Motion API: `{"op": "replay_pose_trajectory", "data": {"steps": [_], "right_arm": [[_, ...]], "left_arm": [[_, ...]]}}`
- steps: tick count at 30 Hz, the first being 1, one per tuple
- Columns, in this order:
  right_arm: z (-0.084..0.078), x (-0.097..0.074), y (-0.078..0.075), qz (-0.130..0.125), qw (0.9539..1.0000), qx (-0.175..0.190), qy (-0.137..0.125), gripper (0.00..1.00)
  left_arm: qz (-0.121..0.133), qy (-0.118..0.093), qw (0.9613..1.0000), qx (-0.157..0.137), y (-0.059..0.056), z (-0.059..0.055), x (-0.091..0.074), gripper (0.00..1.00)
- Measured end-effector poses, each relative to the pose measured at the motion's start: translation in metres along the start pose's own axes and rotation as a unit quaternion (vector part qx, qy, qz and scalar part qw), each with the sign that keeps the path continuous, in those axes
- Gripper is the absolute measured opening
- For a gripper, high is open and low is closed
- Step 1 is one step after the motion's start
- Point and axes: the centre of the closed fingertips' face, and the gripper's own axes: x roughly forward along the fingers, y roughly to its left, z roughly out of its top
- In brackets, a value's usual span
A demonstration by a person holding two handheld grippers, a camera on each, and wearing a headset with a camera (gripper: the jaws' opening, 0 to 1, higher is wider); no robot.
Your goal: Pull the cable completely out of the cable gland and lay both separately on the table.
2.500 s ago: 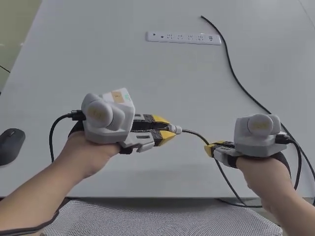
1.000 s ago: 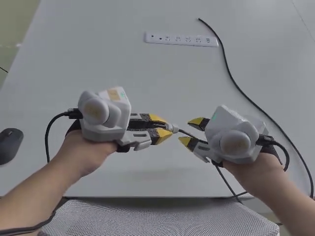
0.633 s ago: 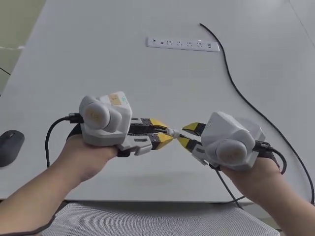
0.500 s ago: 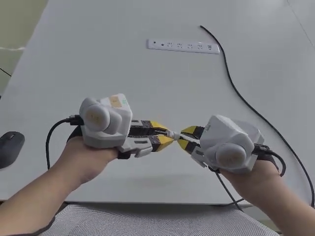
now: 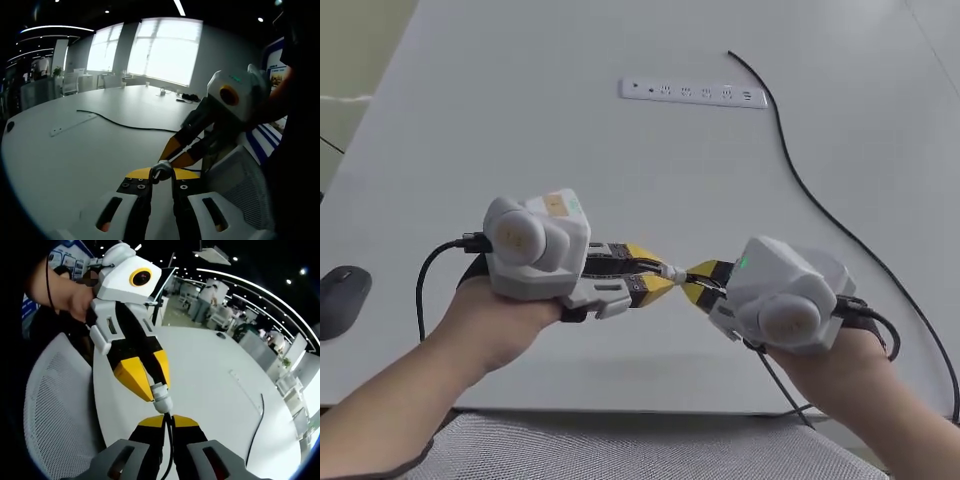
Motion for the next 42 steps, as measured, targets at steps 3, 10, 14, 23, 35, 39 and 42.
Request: {"op": "replay_pose_trajectory", "data": {"steps": [3,10,14,23,35,39,42], "right_arm": [[-0.006,0.001,-0.001,-0.002,0.9998,0.011,0.013,0.0],[-0.02,-0.001,-0.006,-0.012,0.9987,0.04,0.029,0.0],[-0.028,-0.003,-0.01,-0.016,0.9973,0.063,0.035,0.0],[-0.042,-0.005,-0.012,-0.021,0.9939,0.097,0.048,0.0],[-0.064,-0.014,-0.015,-0.032,0.9899,0.121,0.065,0.0],[-0.064,-0.015,-0.018,-0.034,0.9897,0.123,0.066,0.0],[-0.064,-0.016,-0.02,-0.035,0.9894,0.123,0.069,0.0]], "left_arm": [[0.002,0.0,1.0,-0.001,0.0,0.0,0.0,0.15],[0.004,-0.004,1.0,-0.003,0.0,0.001,-0.001,0.15],[0.005,-0.006,1.0,-0.003,-0.001,0.003,-0.001,0.15],[0.009,-0.007,0.9999,-0.003,-0.001,0.005,-0.001,0.15],[0.018,-0.004,0.9998,-0.004,-0.001,0.001,-0.006,0.15],[0.018,-0.003,0.9998,-0.005,-0.002,-0.001,-0.005,0.15],[0.017,-0.003,0.9998,-0.003,-0.003,-0.003,-0.004,0.15]]}}
